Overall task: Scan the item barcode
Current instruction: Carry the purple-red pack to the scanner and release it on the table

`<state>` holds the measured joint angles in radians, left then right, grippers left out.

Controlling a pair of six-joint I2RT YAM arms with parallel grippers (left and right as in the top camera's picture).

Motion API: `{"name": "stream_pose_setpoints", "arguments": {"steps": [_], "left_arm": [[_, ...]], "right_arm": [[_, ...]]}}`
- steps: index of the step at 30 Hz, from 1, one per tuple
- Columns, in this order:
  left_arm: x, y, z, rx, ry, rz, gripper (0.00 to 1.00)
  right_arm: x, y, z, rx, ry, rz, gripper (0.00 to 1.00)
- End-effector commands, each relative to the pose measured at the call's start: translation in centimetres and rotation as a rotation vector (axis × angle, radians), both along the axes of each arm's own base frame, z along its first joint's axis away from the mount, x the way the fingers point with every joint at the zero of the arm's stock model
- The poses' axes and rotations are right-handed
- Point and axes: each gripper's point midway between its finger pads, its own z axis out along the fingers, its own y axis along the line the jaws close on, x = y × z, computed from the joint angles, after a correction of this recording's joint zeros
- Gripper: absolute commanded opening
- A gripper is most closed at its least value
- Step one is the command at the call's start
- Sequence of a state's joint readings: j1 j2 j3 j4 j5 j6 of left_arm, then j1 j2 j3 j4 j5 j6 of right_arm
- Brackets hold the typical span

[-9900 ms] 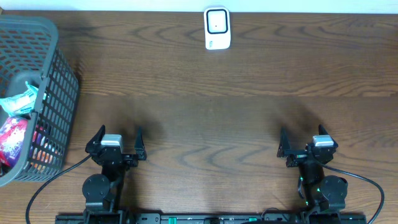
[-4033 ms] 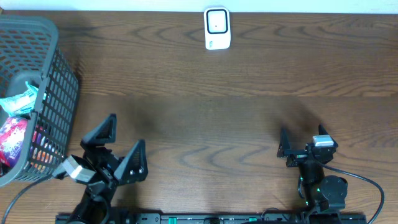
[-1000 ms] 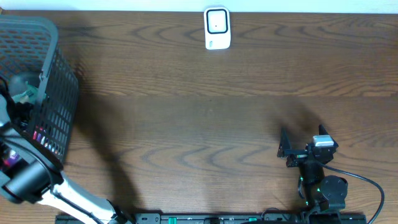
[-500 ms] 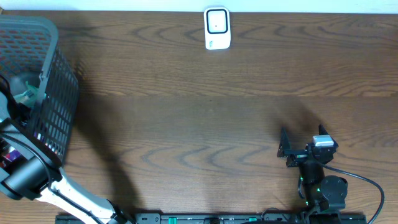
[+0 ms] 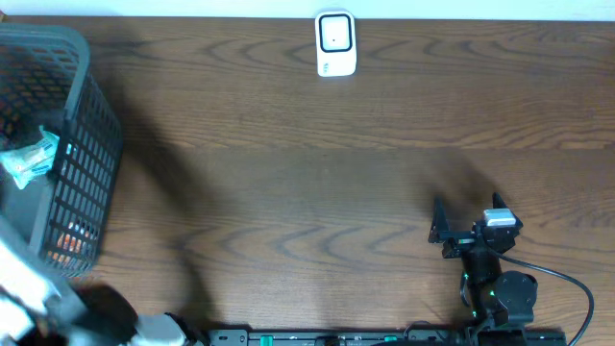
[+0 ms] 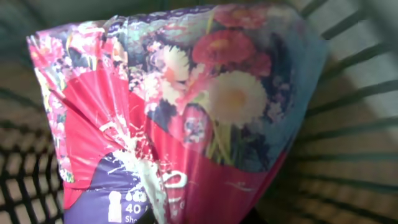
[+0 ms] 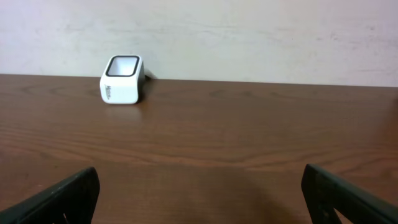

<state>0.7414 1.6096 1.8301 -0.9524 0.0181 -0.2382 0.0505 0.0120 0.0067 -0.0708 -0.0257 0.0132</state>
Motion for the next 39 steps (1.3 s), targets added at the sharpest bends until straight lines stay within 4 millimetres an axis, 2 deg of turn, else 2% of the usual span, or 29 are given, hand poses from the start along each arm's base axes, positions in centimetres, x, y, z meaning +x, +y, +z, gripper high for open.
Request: {"name": "stream_pose_setpoints", "arguments": {"steps": [1,4,6,8,11,14,15,19,24,28,33,37,38,39], "left_arm": [[0.4,-4.3,6.4,-0.070,-0.288,-0.050,0.07],[2.1,-8.1,9.5,-0.164,-0.452,-0.185,0.07],[3.6,-12.4,11.9,-0.203,-0.540,-0.370,0.07],[4.5,-15.7,13.2,-0.216,-0.574,-0.484,0.07],[5.6,-21.4,14.1,-0.196,-0.570,-0.669,0.07],[6.4,-27.5,13.6,-0.159,-0.523,-0.887,0.07],[6.6,-29.5,12.8,-0.155,-0.484,-0.933,0.07],[7.2,-34.7,8.5,-0.148,-0.302,-0.990,0.07],[8.6,-41.2,1.9,-0.120,-0.089,-1.080,0.08],[10.4,-44.6,-4.0,-0.087,0.074,-1.112,0.07],[12.3,-49.1,-11.8,-0.150,0.212,-1.125,0.07],[12.1,-51.2,-16.9,-0.216,0.316,-1.103,0.08],[11.9,-51.8,-18.0,-0.234,0.340,-1.111,0.12],[11.7,-52.3,-18.7,-0.249,0.359,-1.121,0.30]], "right_arm": [[0.0,-0.2,0.0,-0.011,0.000,-0.009,0.99],[0.0,-0.2,0.0,-0.011,0.000,-0.009,0.99],[0.0,-0.2,0.0,-0.011,0.000,-0.009,0.99],[0.0,-0.2,0.0,-0.011,0.000,-0.009,0.99],[0.0,-0.2,0.0,-0.011,0.000,-0.009,0.99],[0.0,-0.2,0.0,-0.011,0.000,-0.009,0.99],[0.0,-0.2,0.0,-0.011,0.000,-0.009,0.99],[0.0,-0.2,0.0,-0.011,-0.001,-0.009,0.99],[0.0,-0.2,0.0,-0.011,0.000,-0.009,0.99],[0.0,-0.2,0.0,-0.011,0.000,-0.009,0.99],[0.0,-0.2,0.0,-0.011,0.000,-0.009,0.99],[0.0,-0.2,0.0,-0.011,0.000,-0.009,0.99],[0.0,-0.2,0.0,-0.011,0.000,-0.009,0.99],[0.0,-0.2,0.0,-0.011,0.000,-0.009,0.99]]}}
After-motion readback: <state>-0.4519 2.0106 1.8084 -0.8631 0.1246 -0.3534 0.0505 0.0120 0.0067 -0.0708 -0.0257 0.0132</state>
